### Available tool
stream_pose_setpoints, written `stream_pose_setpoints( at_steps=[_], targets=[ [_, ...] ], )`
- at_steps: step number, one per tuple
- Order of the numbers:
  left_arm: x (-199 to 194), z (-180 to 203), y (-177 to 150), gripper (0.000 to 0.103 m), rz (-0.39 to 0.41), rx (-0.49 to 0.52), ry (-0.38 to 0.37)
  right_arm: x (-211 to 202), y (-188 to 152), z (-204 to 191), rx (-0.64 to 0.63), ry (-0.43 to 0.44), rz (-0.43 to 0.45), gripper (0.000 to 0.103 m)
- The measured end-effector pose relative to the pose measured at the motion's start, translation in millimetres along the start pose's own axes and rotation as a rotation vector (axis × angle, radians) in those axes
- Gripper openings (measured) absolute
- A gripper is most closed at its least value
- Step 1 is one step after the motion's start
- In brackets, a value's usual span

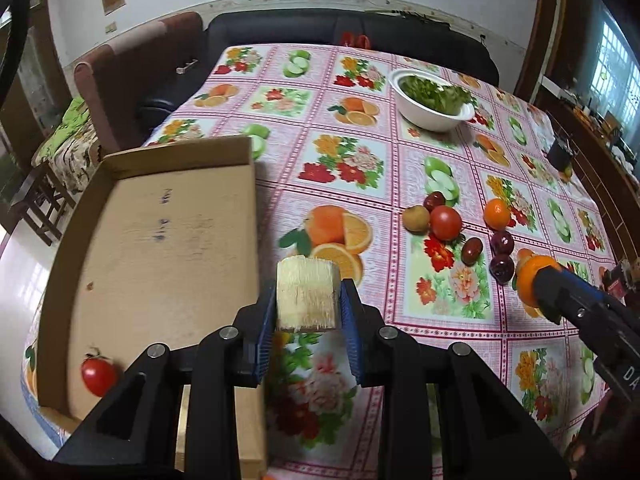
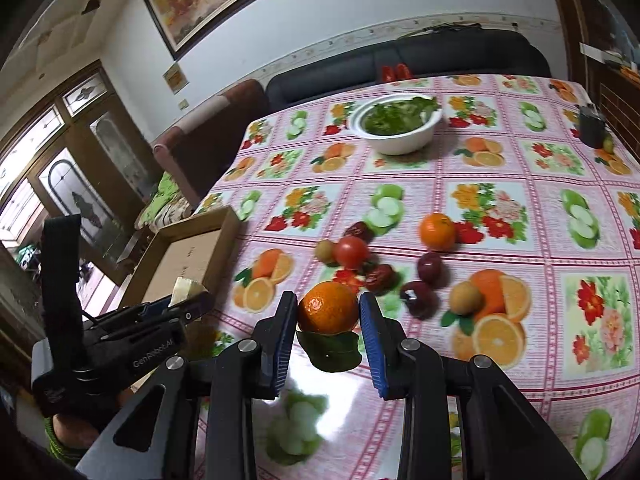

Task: Organize fruits
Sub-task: 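Carry the pale piece with the left tool while the right tool carries the mandarin over the box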

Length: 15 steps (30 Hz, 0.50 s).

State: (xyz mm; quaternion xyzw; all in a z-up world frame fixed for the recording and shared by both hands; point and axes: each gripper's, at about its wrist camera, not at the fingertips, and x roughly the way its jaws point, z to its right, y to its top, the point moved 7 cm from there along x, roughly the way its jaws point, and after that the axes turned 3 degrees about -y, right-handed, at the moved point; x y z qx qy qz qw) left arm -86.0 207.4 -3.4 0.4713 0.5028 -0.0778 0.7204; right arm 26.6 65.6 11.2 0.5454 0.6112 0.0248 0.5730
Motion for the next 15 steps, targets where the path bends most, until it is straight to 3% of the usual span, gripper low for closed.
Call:
stream_pose_setpoints(
  at_steps=[15],
  targets=[
    [-26.6, -68.1, -11.5, 0.028, 0.034, -0.084, 0.049, 13.9, -12.9, -78.0, -0.113, 0.100, -0.047, 0.032]
  ],
)
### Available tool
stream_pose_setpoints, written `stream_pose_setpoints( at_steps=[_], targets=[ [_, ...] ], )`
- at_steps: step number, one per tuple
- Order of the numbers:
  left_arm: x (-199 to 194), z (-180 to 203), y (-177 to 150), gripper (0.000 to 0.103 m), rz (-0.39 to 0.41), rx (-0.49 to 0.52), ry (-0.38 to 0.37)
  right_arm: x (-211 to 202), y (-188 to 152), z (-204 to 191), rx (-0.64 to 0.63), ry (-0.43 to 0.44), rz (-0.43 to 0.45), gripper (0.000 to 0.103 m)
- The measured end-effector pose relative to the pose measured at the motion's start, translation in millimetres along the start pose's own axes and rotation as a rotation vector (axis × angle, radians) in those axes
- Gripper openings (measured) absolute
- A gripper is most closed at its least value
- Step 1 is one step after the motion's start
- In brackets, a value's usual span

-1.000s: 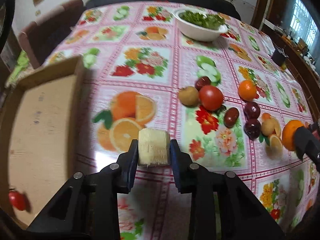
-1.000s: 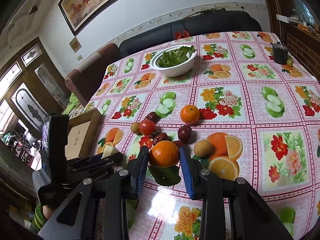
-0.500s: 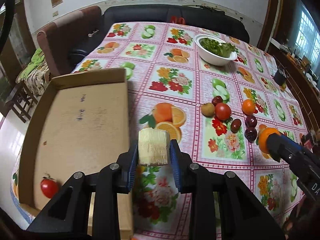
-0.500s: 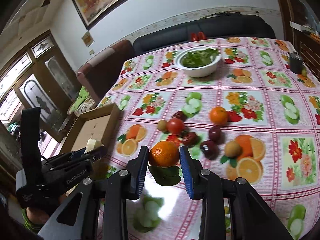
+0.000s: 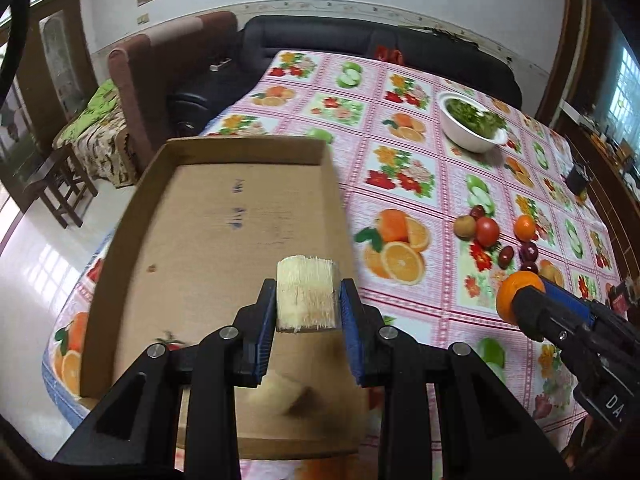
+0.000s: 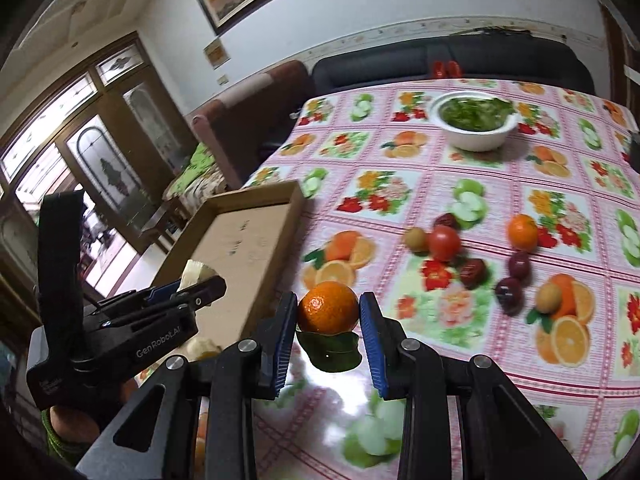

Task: Organize fruits
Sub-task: 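Carry the pale piece with the left tool while the right tool carries the mandarin over the box, then open the left tool to drop the pale piece while the right tool drops the mandarin into the box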

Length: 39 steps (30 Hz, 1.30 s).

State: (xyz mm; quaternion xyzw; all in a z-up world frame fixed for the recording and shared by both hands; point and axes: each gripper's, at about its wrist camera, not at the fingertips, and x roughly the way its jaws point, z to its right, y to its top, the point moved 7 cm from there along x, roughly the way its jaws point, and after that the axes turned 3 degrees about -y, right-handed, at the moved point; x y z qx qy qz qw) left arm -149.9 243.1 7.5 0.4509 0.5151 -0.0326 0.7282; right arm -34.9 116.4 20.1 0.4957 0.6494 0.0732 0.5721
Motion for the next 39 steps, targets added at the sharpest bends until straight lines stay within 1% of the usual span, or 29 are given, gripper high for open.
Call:
stream_pose_setpoints(
  at_steps=[5, 11, 17, 21, 23, 28, 33, 35, 39],
  targets=[
    [-1.4, -40.2, 1.1, 0.028, -0.001, -0.056, 0.028, 11.1, 0.0, -30.0, -0.043, 0.047, -0.019, 0.032],
    [8.3, -90.3, -1.6, 0.028, -0.032, -0.146, 0.055, 34.3, -5.5, -76.1, -0.127, 0.121, -0.057, 0.032],
    [20.4, -118.2, -4.5, 0.028, -0.061, -0.200, 0.070, 74.0, -14.5, -117.5, -0.180, 0.175, -0.141, 0.032],
    [28.4, -124.6, -11.0, 0.028, -0.084, -0.208, 0.074, 98.3, -22.6, -135.0, -0.223, 0.174, -0.186, 0.032],
    [32.5, -125.8, -15.0, 0.028, -0.098, -0.211, 0.073, 109.8, -28.8, -138.8, -0.242, 0.170, -0.217, 0.032],
    [40.4, -129.4, -20.4, 0.028, -0.120, -0.213, 0.075, 127.7, -38.8, -140.7, -0.257, 0.159, -0.262, 0.032],
    [46.6, -129.2, -26.0, 0.029, -0.140, -0.201, 0.091, 130.7, -37.6, -141.9, -0.275, 0.156, -0.266, 0.033],
    [45.3, -128.7, -26.6, 0.029, -0.145, -0.206, 0.081, 131.6, -36.6, -142.1, -0.279, 0.158, -0.272, 0.035],
    [38.9, -129.4, -27.1, 0.029, -0.140, -0.219, 0.067, 127.8, -37.8, -141.7, -0.273, 0.164, -0.272, 0.035]
  ],
)
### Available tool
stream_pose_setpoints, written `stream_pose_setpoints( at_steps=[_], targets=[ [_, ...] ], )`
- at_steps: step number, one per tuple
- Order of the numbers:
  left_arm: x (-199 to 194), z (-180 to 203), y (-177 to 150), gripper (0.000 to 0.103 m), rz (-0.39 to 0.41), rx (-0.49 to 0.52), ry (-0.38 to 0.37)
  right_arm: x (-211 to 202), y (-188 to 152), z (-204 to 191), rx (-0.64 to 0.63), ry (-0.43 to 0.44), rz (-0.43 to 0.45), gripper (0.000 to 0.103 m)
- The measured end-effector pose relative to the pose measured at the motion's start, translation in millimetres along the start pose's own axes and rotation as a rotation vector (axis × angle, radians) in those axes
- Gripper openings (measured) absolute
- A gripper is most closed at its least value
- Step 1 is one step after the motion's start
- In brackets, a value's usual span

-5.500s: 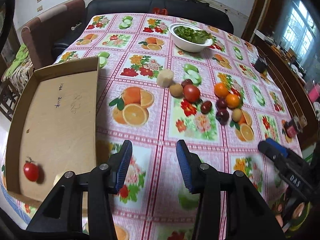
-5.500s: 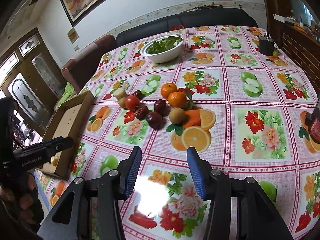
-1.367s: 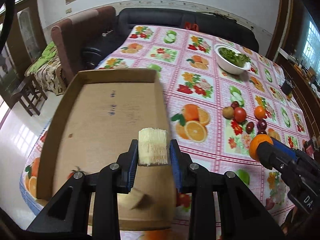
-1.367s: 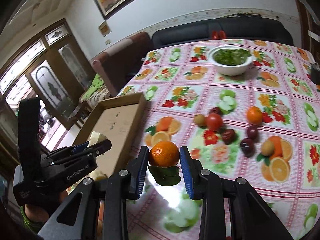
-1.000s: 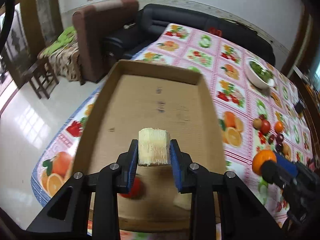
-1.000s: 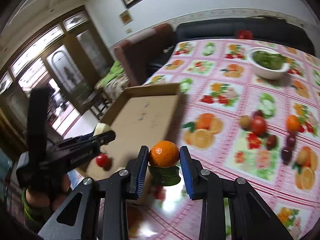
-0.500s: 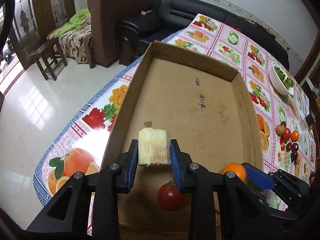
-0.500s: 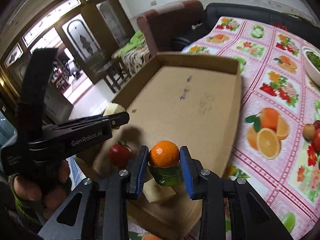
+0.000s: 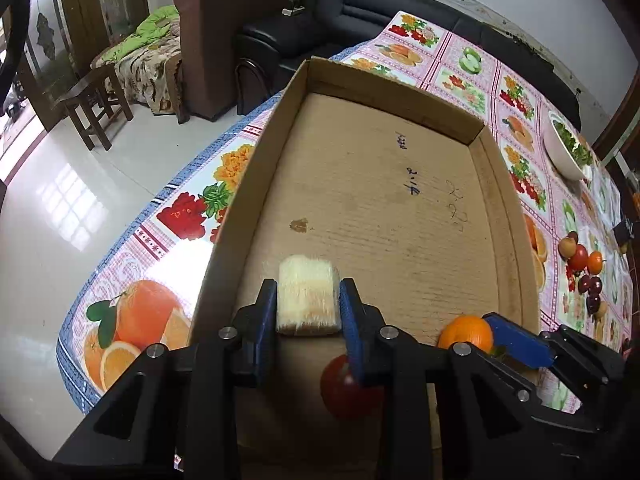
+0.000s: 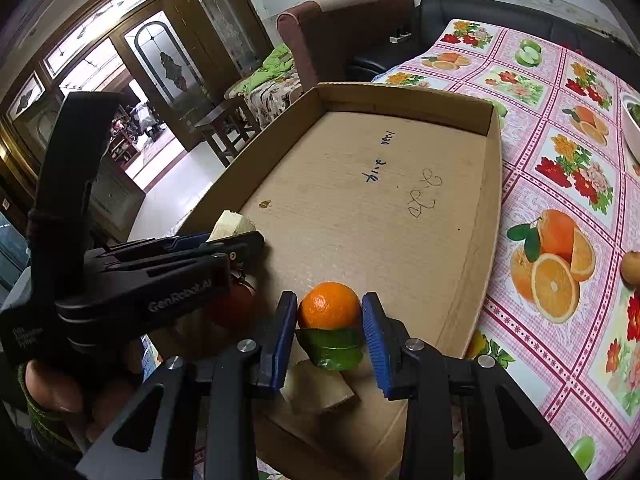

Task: Organize fruits
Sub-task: 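Open the left tool to drop the pale piece while the right tool drops the mandarin into the box, then move both tools back from the box toward the fruit pile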

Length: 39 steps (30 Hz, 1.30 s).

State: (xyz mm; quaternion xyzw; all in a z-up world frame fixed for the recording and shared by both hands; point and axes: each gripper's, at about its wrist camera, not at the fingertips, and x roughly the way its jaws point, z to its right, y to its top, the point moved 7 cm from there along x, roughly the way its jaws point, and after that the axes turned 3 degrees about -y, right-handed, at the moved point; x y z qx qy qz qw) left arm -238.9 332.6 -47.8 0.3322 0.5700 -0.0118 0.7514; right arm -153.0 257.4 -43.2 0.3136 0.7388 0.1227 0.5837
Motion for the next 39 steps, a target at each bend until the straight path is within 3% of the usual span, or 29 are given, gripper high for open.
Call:
stream_pose_setpoints(
  at_steps=[13, 16, 17, 29, 39],
  targets=[
    [-29.2, 25.3, 3.3, 0.030, 0.072, 0.033, -0.006, -42.4, -2.8, 10.9, 0.037, 0.018, 0.083, 0.037],
    [-34.8, 38.6, 3.2, 0.050, 0.091, 0.058, -0.004, -65.3, -5.5, 24.2, 0.067, 0.003, 0.129, 0.042],
    [-37.3, 43.6, 2.8, 0.051, 0.103, 0.071, 0.011, -72.9, -7.3, 31.0, 0.082, -0.007, 0.142, 0.044],
    [-54.4, 93.6, -5.6, 0.051, 0.140, 0.167, 0.007, -133.8, -49.0, 112.6, 0.263, -0.100, 0.213, 0.044],
    [-56.9, 135.6, -17.1, 0.051, 0.125, 0.232, -0.036, -165.8, -91.6, 171.1, 0.389, -0.179, 0.237, 0.044]
  ],
)
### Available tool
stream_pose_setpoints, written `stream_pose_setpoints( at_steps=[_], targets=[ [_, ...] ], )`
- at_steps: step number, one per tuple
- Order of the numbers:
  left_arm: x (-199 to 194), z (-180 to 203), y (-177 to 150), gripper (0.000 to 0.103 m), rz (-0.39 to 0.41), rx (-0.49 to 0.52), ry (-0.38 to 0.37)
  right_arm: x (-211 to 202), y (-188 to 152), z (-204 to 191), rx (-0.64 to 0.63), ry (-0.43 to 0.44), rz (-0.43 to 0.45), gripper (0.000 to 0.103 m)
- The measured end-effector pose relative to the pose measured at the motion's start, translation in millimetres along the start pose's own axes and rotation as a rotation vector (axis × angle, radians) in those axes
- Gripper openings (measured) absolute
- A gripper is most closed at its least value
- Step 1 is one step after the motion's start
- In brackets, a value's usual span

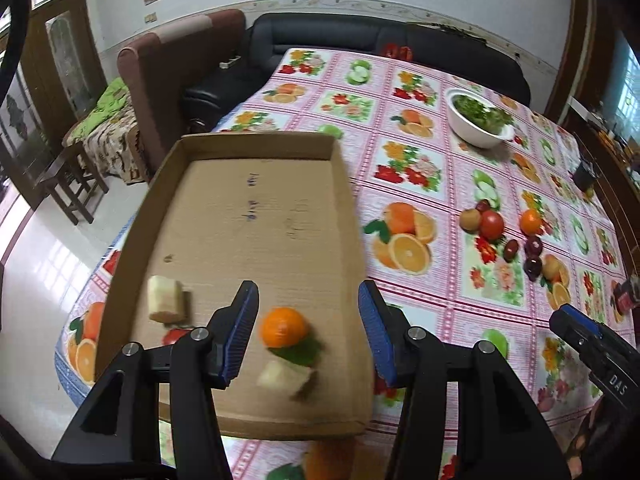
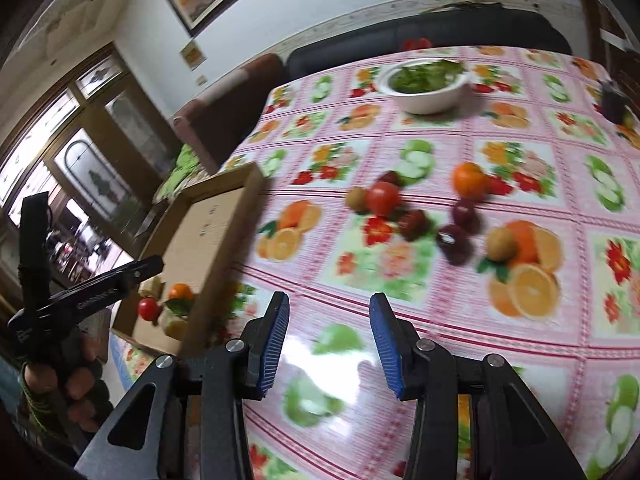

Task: Organize fruits
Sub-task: 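Move both tools back from the box toward the fruit pile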

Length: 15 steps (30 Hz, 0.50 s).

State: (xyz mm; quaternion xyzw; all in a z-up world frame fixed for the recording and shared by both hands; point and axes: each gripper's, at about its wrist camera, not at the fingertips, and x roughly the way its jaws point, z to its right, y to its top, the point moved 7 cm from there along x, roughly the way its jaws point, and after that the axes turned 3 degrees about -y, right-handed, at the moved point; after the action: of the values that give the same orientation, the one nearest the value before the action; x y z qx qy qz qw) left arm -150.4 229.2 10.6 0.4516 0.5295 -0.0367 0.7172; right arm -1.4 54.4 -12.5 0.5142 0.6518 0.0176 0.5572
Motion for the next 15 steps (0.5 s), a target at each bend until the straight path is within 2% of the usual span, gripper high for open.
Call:
stream_pose_setpoints(
  at_steps=[9, 15],
  targets=[
    [7.7, 49.3, -2.9, 0.050, -0.040, 0.047, -0.106, -12.0, -2.4, 50.3, 0.073, -0.075, 0.026, 0.045],
    [20.7, 82.5, 0.1, 0.050, -0.076, 0.062, -0.173, -11.1, 0.6, 71.6, 0.076, -0.144, 0.042, 0.045]
  ],
)
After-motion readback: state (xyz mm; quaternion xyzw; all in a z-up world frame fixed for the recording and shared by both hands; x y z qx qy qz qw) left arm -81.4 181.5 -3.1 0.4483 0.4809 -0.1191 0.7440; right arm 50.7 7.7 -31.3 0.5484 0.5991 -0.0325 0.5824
